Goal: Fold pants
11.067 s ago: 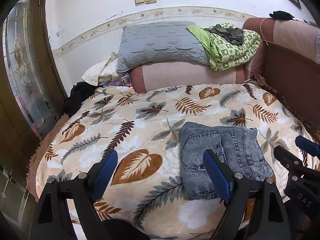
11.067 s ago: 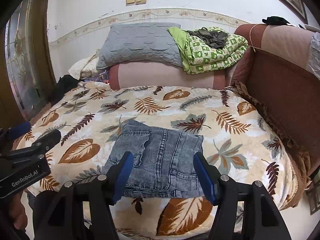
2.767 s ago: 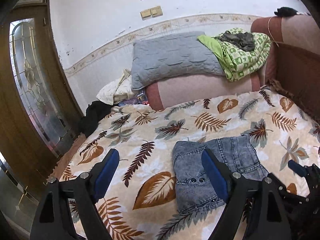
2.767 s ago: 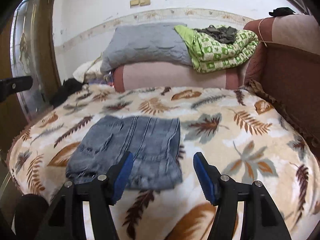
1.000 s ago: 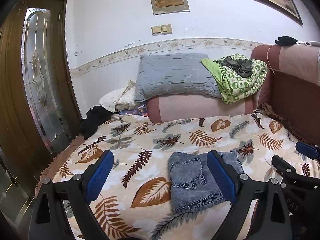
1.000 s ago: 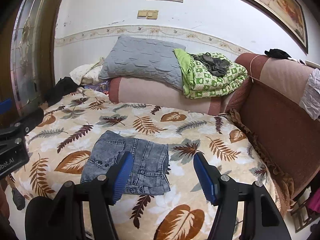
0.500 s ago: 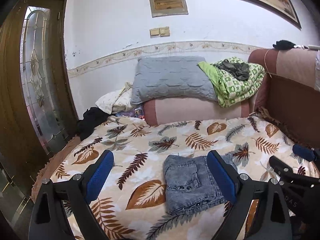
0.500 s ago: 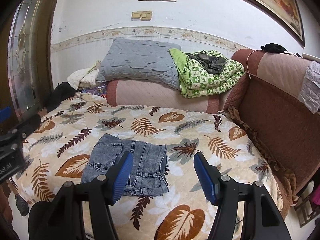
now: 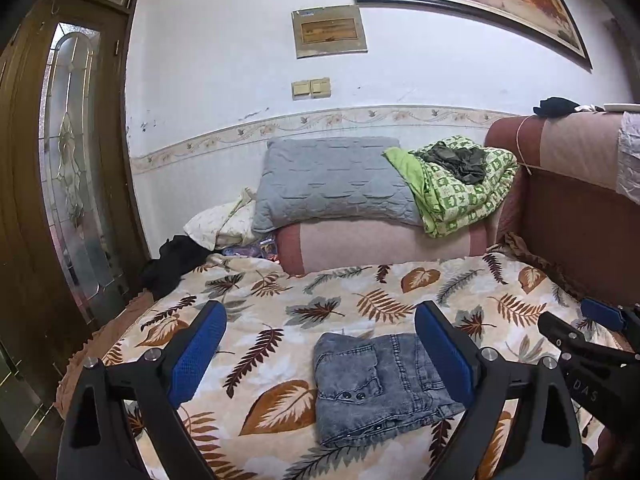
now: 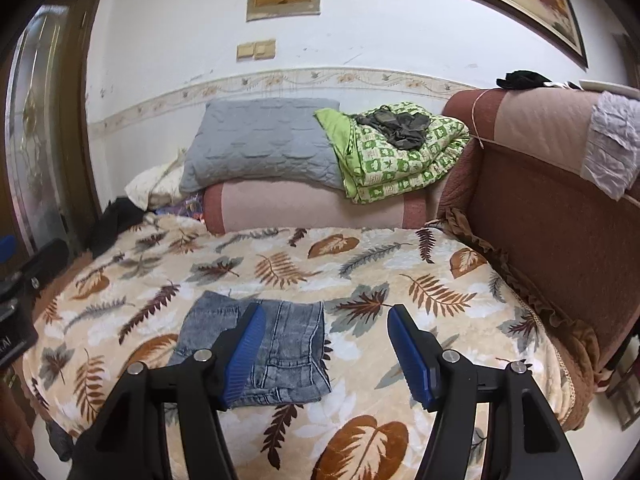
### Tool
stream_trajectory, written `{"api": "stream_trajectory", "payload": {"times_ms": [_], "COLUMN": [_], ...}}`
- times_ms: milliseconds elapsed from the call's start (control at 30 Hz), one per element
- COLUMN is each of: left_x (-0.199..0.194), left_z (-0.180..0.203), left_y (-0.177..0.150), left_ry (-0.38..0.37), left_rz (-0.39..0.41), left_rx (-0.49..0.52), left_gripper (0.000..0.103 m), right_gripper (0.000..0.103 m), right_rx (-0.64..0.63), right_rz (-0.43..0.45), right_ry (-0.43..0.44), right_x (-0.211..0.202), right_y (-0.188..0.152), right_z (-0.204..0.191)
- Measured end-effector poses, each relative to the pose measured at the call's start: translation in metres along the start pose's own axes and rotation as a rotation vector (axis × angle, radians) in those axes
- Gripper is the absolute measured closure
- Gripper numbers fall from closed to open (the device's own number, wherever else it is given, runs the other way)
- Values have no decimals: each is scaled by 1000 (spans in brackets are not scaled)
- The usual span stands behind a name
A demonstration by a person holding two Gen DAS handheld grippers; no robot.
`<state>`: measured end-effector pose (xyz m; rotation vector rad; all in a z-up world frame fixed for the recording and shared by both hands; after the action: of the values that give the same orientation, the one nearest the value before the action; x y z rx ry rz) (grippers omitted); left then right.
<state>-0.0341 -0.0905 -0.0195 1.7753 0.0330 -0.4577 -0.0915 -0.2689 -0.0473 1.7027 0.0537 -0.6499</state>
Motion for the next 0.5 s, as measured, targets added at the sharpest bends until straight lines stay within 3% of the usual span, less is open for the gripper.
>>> {"api": "stream_trajectory", "payload": {"times_ms": [200, 500], "left_x": [-7, -8], "left_z": [4, 13], "left_y": [5, 6], "left_ry": [2, -17], "left_rz": [22, 21], "left_rx": [-23, -33], "left_gripper": [2, 1], "right_gripper": [26, 26], "right_rx": [68, 120], "right_rz": [89, 78], "right_ry": [6, 14], "right_x": [-15, -11], "right_y": [4, 0], "right_z": [17, 34]}}
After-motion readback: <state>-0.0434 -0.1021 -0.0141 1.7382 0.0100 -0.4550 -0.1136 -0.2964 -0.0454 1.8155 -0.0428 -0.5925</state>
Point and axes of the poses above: each gripper's, at about its wrist camera, not at the fingertips, and x roughly the way its jaws point, z to its right, y to its top, the point moved 2 cm from there along x, roughly the way its jaws point, and after that the axes turned 4 degrees about x, right-handed, at the moved point
